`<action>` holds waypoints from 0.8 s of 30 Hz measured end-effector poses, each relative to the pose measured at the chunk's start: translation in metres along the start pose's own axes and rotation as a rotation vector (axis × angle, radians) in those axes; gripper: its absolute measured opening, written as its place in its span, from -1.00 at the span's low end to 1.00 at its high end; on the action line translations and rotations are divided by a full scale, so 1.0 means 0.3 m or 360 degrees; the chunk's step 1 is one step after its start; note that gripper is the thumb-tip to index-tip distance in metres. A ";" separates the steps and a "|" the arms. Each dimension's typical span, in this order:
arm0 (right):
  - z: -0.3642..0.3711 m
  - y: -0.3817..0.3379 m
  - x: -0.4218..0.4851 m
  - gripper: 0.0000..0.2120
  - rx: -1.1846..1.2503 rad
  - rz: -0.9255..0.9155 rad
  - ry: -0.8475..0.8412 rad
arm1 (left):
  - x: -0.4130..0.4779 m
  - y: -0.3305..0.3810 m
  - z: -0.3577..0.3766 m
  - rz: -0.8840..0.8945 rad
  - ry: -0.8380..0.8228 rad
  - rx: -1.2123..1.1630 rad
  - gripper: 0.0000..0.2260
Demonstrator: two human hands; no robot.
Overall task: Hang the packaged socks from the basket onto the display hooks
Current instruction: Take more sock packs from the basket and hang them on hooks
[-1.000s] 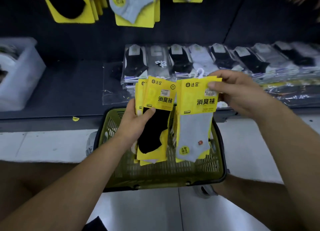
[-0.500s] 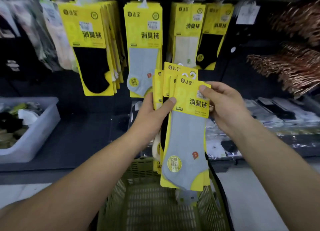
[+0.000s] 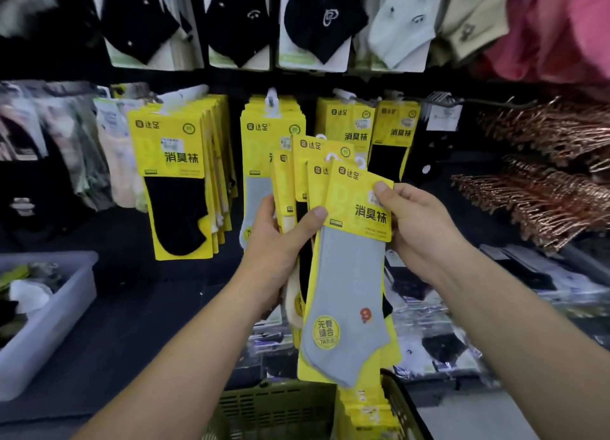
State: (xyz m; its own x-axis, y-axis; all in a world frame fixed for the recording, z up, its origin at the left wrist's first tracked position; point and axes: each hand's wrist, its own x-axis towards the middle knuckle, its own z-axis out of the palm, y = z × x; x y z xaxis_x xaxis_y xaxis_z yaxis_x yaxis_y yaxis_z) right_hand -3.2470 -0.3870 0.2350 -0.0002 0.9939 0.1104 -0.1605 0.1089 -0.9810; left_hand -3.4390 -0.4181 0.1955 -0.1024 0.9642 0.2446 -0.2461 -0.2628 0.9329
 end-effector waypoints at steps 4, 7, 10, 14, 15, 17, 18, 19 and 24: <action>-0.017 -0.037 0.047 -0.79 0.0084 -0.0063 0.0039 | 0.027 -0.007 -0.014 0.0034 0.0088 -0.0019 -0.63; -0.044 -0.089 0.104 -0.82 0.0058 -0.0198 0.0119 | 0.045 -0.009 -0.041 0.0114 0.0127 0.0096 -0.73; -0.072 -0.126 0.177 -0.77 -0.0071 -0.0277 0.0223 | 0.060 0.000 -0.071 0.0181 0.0138 0.0176 -0.70; -0.087 -0.152 0.279 -0.79 -0.0254 -0.0319 0.0275 | 0.075 0.009 -0.099 0.0202 0.0149 0.0230 -0.71; -0.086 -0.158 0.303 -0.78 -0.0313 -0.0337 0.0275 | 0.076 0.010 -0.104 0.0197 0.0146 0.0246 -0.71; -0.079 -0.170 0.349 -0.76 -0.0391 -0.0386 0.0255 | 0.075 0.008 -0.108 0.0183 0.0141 0.0244 -0.71; -0.072 -0.176 0.368 -0.76 -0.0420 -0.0410 0.0236 | 0.075 0.008 -0.109 0.0178 0.0140 0.0232 -0.72; -0.064 -0.179 0.385 -0.77 -0.0453 -0.0435 0.0212 | 0.075 0.008 -0.108 0.0178 0.0139 0.0219 -0.72; -0.032 -0.162 0.438 -0.84 -0.0571 -0.0475 0.0126 | 0.077 0.006 -0.096 0.0200 0.0128 0.0195 -0.72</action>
State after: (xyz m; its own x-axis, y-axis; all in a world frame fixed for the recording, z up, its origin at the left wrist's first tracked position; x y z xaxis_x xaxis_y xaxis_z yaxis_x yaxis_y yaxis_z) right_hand -3.2299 -0.2617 0.2955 0.0714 0.9150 0.3971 0.2088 0.3756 -0.9030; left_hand -3.4697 -0.3975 0.1952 -0.2026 0.9168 0.3441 -0.1079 -0.3701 0.9227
